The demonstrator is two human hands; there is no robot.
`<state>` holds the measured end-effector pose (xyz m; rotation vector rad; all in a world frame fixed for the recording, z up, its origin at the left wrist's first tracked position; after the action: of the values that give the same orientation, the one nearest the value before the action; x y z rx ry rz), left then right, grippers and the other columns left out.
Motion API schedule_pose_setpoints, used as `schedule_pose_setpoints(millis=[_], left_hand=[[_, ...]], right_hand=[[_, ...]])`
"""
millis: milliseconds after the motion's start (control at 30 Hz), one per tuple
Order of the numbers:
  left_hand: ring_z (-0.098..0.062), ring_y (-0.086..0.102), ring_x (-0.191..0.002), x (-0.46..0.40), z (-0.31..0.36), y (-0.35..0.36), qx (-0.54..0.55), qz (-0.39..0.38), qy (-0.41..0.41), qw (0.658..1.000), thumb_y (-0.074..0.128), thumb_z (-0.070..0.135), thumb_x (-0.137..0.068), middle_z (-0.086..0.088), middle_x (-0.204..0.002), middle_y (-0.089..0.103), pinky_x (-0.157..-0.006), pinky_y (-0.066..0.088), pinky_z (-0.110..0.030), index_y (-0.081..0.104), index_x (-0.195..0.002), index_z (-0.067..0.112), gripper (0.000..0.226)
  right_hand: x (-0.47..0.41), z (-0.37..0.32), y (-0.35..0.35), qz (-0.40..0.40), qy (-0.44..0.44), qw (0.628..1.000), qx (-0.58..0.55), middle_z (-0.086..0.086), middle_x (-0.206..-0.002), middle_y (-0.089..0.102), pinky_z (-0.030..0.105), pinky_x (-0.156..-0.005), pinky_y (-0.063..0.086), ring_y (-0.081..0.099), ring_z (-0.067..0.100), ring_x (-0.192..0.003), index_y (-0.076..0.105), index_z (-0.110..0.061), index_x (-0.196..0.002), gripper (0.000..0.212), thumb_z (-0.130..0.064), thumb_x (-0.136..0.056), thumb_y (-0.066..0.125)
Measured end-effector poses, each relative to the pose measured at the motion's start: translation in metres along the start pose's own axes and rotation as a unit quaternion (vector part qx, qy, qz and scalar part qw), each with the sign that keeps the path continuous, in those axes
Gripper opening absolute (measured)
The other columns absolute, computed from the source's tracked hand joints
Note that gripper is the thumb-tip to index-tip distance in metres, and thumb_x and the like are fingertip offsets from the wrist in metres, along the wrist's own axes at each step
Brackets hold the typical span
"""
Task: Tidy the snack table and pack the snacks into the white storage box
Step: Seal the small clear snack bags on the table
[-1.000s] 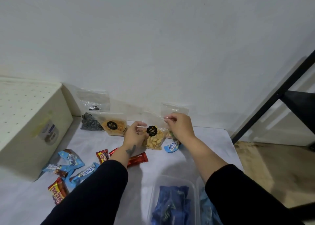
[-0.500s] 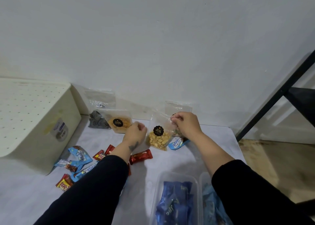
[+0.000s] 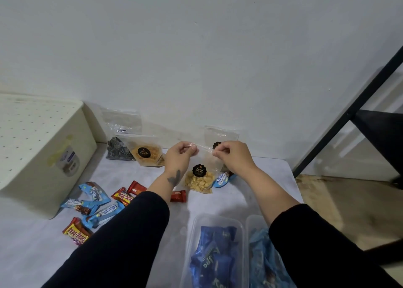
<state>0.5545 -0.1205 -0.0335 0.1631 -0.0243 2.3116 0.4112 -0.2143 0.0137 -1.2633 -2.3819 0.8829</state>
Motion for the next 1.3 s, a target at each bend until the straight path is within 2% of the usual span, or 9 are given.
schedule_pose_setpoints(millis=[133,300,467,667,833,1033,1133,1200,1300], left_hand=[[-0.006,0.065,-0.078,0.006,-0.002,0.005,0.029,-0.01,-0.018,0.999,0.056,0.014,-0.094,0.0,-0.082,0.068,-0.071,0.047,-0.021,0.063,-0.095,0.009,0.009],[-0.006,0.066,-0.078,0.008,-0.001,0.007,0.0,-0.001,0.005,1.0,0.059,0.016,-0.092,0.001,-0.079,0.069,-0.075,0.047,-0.023,0.063,-0.082,0.016,0.011],[-0.005,0.067,-0.076,0.01,0.004,0.014,-0.025,-0.006,0.026,0.999,0.06,0.015,-0.091,0.0,-0.079,0.069,-0.074,0.048,-0.022,0.064,-0.079,0.018,0.013],[-0.009,0.067,-0.081,0.014,0.005,0.014,-0.044,-0.013,0.041,0.998,0.06,0.016,-0.091,-0.003,-0.083,0.071,-0.079,0.05,-0.025,0.064,-0.081,0.018,0.011],[-0.016,0.069,-0.087,0.016,0.008,0.018,-0.057,-0.015,0.048,0.997,0.06,0.015,-0.091,-0.001,-0.081,0.071,-0.083,0.052,-0.029,0.064,-0.078,0.021,0.014],[-0.02,0.066,-0.093,0.015,0.011,0.011,-0.061,0.011,0.058,0.996,0.059,0.016,-0.092,-0.006,-0.091,0.071,-0.087,0.049,-0.031,0.063,-0.082,0.02,0.012],[-0.016,0.061,-0.086,0.015,0.011,0.007,-0.074,0.042,0.066,0.994,0.062,0.018,-0.09,-0.002,-0.089,0.068,-0.084,0.049,-0.028,0.064,-0.088,0.017,0.003],[-0.014,0.058,-0.085,0.016,0.012,0.005,-0.09,0.069,0.082,0.99,0.066,0.019,-0.087,0.0,-0.09,0.064,-0.083,0.049,-0.028,0.061,-0.092,0.015,0.008],[-0.014,0.053,-0.085,0.02,0.015,0.001,-0.129,0.117,0.077,0.982,0.068,0.029,-0.085,-0.001,-0.097,0.057,-0.077,0.044,-0.025,0.054,-0.096,0.016,0.022]], right_hand=[[0.001,0.002,-0.001,0.015,0.004,0.999,0.034,-0.006,-0.08,0.062,0.0,-0.055,0.036,0.049,-0.004,-0.065,0.071,-0.009,-0.082,0.008,-0.013,-0.086,0.064],[0.002,-0.002,0.006,-0.015,-0.002,1.0,0.013,-0.003,-0.086,0.067,0.016,-0.068,0.041,0.057,0.009,-0.078,0.072,-0.013,-0.092,0.013,-0.021,-0.083,0.068],[0.0,-0.008,0.008,0.003,-0.014,0.999,0.034,0.002,-0.083,0.068,0.015,-0.061,0.037,0.055,0.011,-0.075,0.072,-0.009,-0.085,0.008,-0.016,-0.084,0.067],[0.0,-0.006,0.009,-0.008,0.003,0.999,0.04,-0.005,-0.083,0.067,0.03,-0.073,0.051,0.061,0.013,-0.078,0.068,-0.025,-0.079,0.008,-0.033,-0.079,0.069],[0.003,-0.012,0.01,0.014,-0.005,0.998,0.06,-0.009,-0.075,0.061,0.026,-0.067,0.046,0.057,0.012,-0.075,0.063,-0.028,-0.074,0.01,-0.029,-0.083,0.067],[0.005,-0.01,0.006,-0.049,0.051,0.997,-0.03,0.0,-0.065,0.059,0.023,-0.058,0.04,0.05,0.011,-0.06,0.071,-0.006,-0.078,0.025,-0.027,-0.089,0.061],[0.01,-0.005,0.001,-0.069,0.076,0.993,-0.05,0.003,-0.065,0.062,0.022,-0.054,0.042,0.05,0.011,-0.056,0.074,-0.002,-0.084,0.018,-0.018,-0.085,0.065],[0.013,-0.005,0.002,-0.059,0.072,0.995,-0.03,0.014,-0.071,0.067,0.022,-0.054,0.042,0.053,0.011,-0.06,0.073,0.002,-0.084,0.018,-0.015,-0.082,0.066],[0.013,-0.008,0.007,-0.029,0.056,0.998,0.021,0.024,-0.069,0.056,0.024,-0.06,0.039,0.047,0.014,-0.063,0.067,0.01,-0.083,0.025,-0.012,-0.079,0.057]])
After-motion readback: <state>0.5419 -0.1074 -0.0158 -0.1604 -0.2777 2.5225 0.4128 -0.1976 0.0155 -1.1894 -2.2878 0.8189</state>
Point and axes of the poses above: each hand's wrist, its own x-axis away from the middle knuckle, its own y-axis out of the palm, z = x × y, the point moved 7 cm from there along -x, towards the middle knuckle
